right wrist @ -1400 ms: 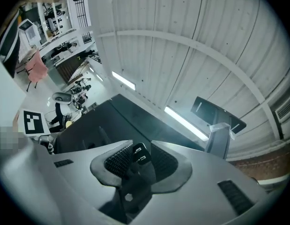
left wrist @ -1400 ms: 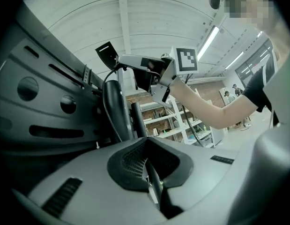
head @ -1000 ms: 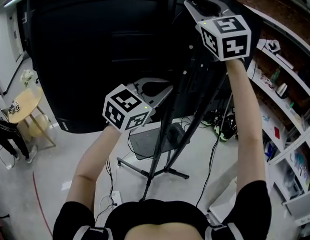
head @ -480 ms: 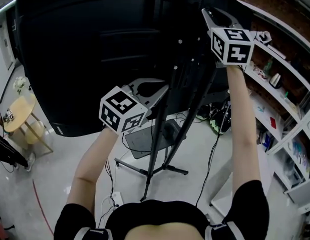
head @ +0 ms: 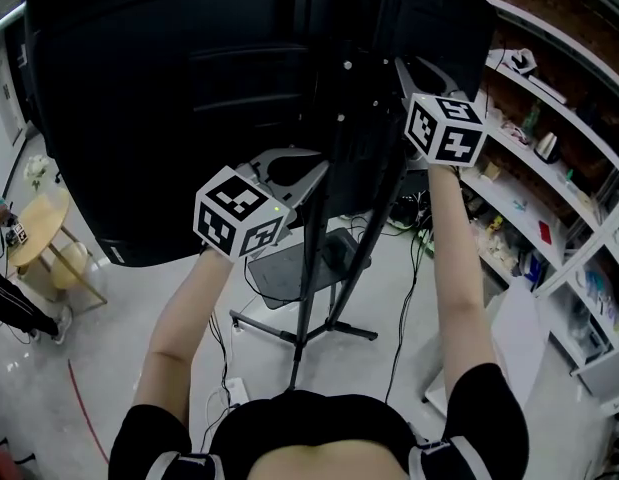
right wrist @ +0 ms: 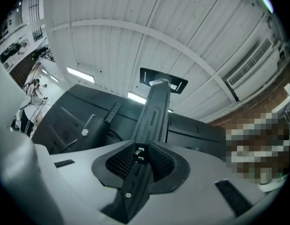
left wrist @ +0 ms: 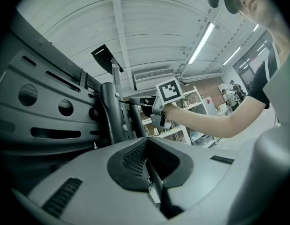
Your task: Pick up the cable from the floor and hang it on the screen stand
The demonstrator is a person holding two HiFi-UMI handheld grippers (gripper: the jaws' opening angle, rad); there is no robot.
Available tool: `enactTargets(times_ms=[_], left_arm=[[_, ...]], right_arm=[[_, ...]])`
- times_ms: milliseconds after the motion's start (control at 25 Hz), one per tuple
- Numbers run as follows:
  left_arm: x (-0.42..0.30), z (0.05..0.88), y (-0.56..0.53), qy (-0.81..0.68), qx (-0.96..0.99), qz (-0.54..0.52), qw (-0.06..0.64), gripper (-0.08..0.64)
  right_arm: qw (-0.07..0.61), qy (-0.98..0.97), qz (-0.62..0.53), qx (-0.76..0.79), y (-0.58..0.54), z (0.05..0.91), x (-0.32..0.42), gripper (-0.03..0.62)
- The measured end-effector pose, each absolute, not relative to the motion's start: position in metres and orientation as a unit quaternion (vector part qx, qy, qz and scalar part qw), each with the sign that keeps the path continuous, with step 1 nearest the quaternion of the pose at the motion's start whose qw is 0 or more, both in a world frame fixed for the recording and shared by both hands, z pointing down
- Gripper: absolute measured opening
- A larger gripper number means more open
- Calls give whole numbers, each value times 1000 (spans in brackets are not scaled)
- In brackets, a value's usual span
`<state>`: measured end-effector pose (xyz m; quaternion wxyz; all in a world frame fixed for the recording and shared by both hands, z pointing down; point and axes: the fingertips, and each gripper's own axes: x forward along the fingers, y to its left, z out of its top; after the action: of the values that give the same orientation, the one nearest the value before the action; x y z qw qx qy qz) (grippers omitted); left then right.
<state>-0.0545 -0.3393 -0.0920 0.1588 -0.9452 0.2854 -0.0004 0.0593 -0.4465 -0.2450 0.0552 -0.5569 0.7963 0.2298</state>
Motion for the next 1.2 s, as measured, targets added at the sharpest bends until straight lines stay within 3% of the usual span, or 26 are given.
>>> enactTargets(times_ms=[360, 800, 1200], left_arm=[[-55, -82, -336, 286, -946, 1, 150, 8], [-51, -69, -324, 276, -952, 29, 126, 8], [-54, -54, -316, 276, -955, 38, 106, 8]], right_arm=[[90, 825, 153, -537, -447, -187, 45, 99], [96, 846, 131, -508, -433, -159, 13, 114], [148, 833, 142, -514, -415, -164, 20, 124]])
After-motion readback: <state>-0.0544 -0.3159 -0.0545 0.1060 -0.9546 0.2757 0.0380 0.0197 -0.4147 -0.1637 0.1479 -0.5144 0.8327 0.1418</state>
